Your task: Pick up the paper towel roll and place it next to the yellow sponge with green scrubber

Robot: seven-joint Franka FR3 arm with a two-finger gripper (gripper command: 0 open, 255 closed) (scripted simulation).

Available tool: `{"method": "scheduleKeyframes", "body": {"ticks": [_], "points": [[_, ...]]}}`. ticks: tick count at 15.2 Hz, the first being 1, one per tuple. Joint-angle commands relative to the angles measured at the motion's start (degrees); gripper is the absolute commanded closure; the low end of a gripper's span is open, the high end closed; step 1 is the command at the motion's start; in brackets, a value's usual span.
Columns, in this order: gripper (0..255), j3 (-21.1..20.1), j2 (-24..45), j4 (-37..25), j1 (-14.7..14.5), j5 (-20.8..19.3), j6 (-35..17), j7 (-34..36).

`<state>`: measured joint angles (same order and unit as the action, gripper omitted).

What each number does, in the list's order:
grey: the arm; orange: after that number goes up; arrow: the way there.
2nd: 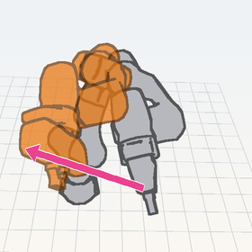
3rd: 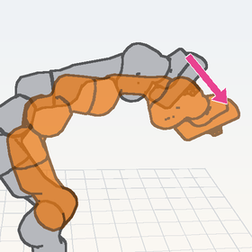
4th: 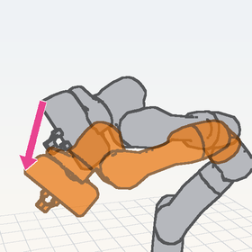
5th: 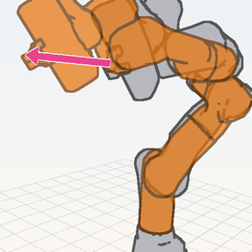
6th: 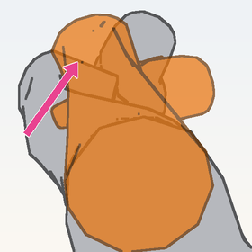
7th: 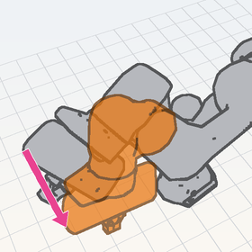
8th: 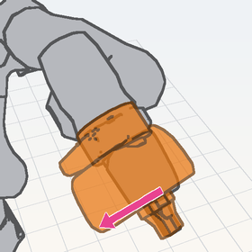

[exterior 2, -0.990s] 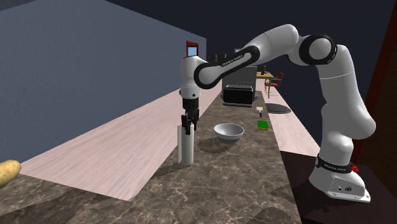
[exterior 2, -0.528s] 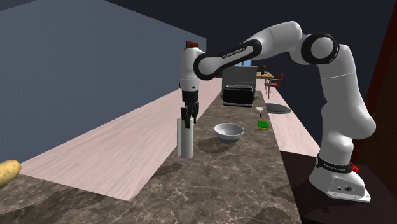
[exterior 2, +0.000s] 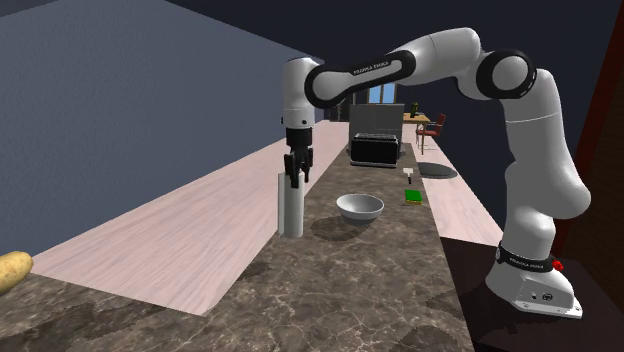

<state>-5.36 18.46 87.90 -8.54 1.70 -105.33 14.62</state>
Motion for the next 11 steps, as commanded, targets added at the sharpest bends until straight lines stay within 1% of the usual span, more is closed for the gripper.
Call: {"method": "scheduleKeyframes", "body": {"ticks": [1,2,6,11], "points": [[255,-0.01,-0.1,-1.46,-0.02,-0.01,1.57,0.08],[255,-0.02,-0.14,-2.07,-0.02,-0.01,2.22,0.11],[255,1.28,-5.92,3.44,2.75,0.73,2.67,-3.96],[255,3.42,-12.01,8.29,5.98,1.27,4.19,-9.3]]}}
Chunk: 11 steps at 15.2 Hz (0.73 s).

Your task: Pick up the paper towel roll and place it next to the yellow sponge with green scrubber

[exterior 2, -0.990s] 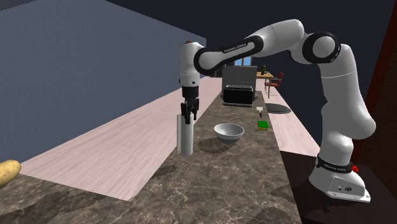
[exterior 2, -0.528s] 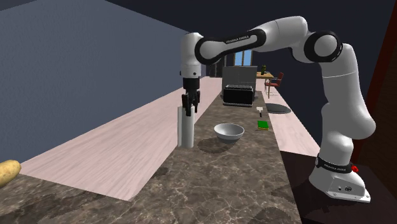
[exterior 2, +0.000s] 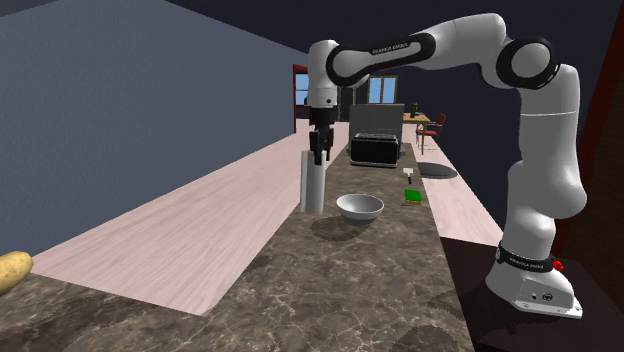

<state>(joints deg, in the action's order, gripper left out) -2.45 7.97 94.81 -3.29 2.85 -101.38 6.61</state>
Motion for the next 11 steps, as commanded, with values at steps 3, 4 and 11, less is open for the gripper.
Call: {"method": "scheduleKeyframes", "body": {"ticks": [3,4,11], "points": [[255,2.02,-4.59,3.34,2.59,0.22,1.54,-4.6],[255,2.57,-5.51,3.83,3.19,0.21,2.02,-5.72],[255,6.7,-10.51,5.28,7.36,-0.3,5.98,-13.77]]}}
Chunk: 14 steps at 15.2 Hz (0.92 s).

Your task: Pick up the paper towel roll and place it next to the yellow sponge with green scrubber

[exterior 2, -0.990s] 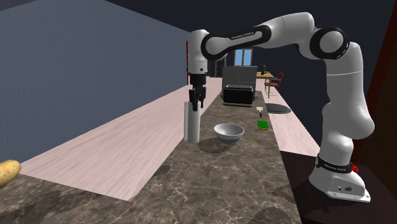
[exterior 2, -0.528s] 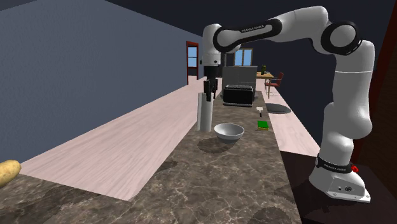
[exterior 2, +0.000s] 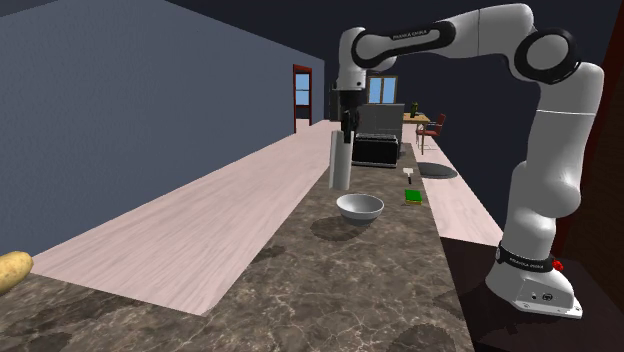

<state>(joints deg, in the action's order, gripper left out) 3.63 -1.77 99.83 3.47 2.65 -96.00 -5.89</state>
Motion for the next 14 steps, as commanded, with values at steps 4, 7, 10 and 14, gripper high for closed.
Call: {"method": "scheduleKeyframes", "body": {"ticks": [4,7,10,14], "points": [[255,3.22,-2.42,-0.48,2.94,-0.62,3.19,-6.05],[255,5.28,-3.05,-1.78,4.69,-1.03,5.24,-9.74],[255,7.39,-3.12,-3.72,6.45,-1.39,7.38,-13.55],[255,10.31,-2.3,-7.38,8.85,-1.7,10.38,-18.82]]}}
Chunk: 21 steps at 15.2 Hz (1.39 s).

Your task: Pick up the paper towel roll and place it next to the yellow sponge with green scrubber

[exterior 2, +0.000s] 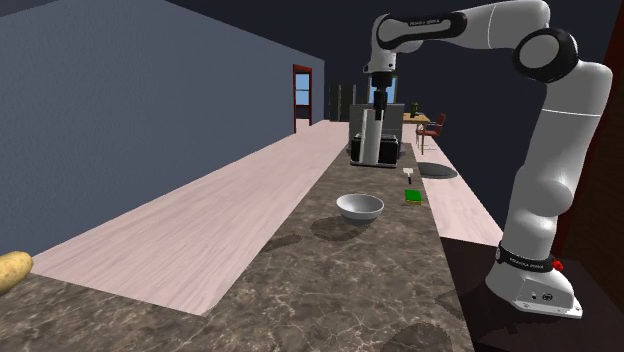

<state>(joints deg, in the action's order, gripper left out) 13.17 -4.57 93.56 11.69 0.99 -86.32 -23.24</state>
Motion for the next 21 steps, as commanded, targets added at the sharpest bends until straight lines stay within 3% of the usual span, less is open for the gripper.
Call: {"method": "scheduleKeyframes", "body": {"ticks": [1,10,21], "points": [[255,1.52,0.88,-2.22,1.25,-0.05,1.47,-2.83],[255,7.94,7.35,-15.51,7.45,1.25,8.93,-15.15],[255,7.41,3.66,-2.4,6.84,-0.06,-0.76,-14.4]]}}
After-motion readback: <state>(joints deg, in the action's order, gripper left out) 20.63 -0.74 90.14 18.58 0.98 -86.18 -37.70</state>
